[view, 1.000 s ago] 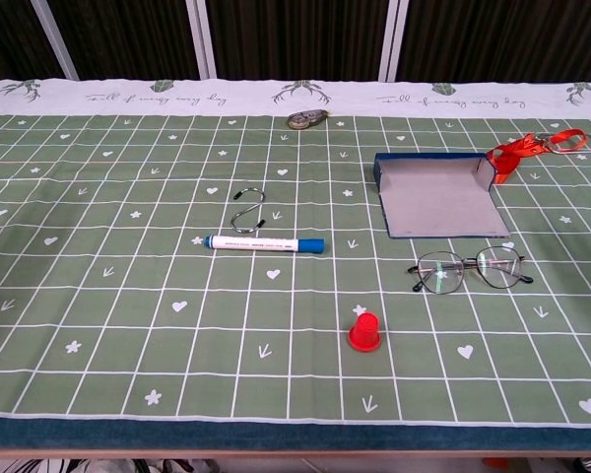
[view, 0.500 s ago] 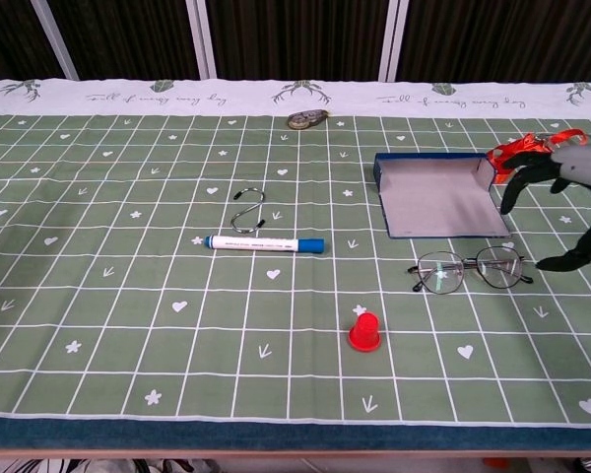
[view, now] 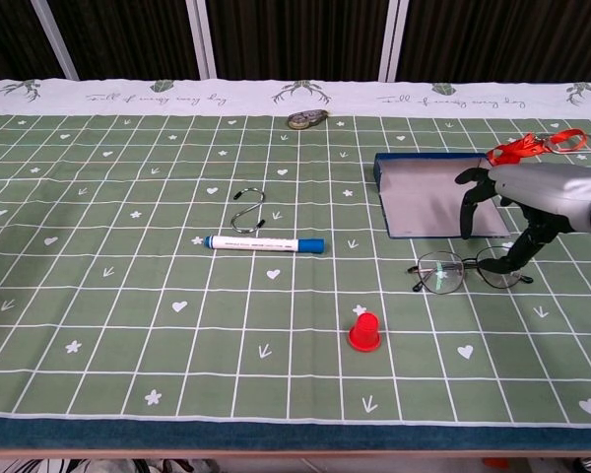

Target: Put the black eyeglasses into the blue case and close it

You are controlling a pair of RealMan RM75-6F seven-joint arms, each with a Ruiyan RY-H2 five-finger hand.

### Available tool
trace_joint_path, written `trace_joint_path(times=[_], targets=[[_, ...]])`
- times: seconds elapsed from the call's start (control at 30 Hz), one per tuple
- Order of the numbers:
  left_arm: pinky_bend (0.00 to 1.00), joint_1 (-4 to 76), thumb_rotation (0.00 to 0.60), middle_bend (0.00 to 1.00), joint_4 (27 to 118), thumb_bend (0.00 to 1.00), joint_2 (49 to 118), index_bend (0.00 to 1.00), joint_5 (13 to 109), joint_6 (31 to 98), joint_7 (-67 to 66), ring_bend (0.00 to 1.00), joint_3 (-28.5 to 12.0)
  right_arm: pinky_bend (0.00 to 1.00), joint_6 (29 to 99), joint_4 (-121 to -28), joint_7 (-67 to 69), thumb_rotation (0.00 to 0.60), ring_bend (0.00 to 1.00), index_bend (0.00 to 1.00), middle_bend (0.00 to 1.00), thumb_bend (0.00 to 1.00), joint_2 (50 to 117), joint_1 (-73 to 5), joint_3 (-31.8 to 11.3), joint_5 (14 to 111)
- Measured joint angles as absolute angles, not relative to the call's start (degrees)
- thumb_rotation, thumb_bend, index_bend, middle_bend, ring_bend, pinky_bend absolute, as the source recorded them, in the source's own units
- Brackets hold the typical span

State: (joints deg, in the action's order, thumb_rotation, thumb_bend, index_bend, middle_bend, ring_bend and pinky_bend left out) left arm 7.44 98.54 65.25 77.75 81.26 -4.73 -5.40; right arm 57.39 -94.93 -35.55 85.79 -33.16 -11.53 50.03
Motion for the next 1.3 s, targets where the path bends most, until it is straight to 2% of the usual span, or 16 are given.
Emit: trace_joint_path(times=[0.93,1.03,1.17,1.3], targets=[[0.00,7.46,0.600,0.00,98.56,0.29,65.26,0.08,77.03,81.41,-4.85,0.00,-5.70,0.19,55.65,-91.39,-33.05,0.600,0.07,0.55,0.01,0.40,87.66,-36.46,-9.74,47.72],[0.00,7.45,0.600,0.00,98.58,0.29,65.26,0.08,76.98,81.44,-4.82,0.00,-5.72,0.19,55.58,-91.13,-32.94,0.600,0.07,0.57,0.01,0.43,87.80,-36.70,-9.54,47.66],[0.00,7.45,0.600,0.00,98.63,0.29,65.22,0.08,76.89,81.37,-4.66,0.00,-5.73,0.19,55.47,-90.61,-32.70,0.600,0.08,0.60,0.02,0.52,88.09,-37.09,-9.57,47.28],[0.00,7.46,0.600,0.00,98.66,0.29,65.15,0.08,76.81,81.34,-4.58,0.00,-5.78,0.19,55.53,-89.98,-32.75,0.600,0.08,0.61,0.02,0.54,88.48,-37.53,-9.50,46.97]])
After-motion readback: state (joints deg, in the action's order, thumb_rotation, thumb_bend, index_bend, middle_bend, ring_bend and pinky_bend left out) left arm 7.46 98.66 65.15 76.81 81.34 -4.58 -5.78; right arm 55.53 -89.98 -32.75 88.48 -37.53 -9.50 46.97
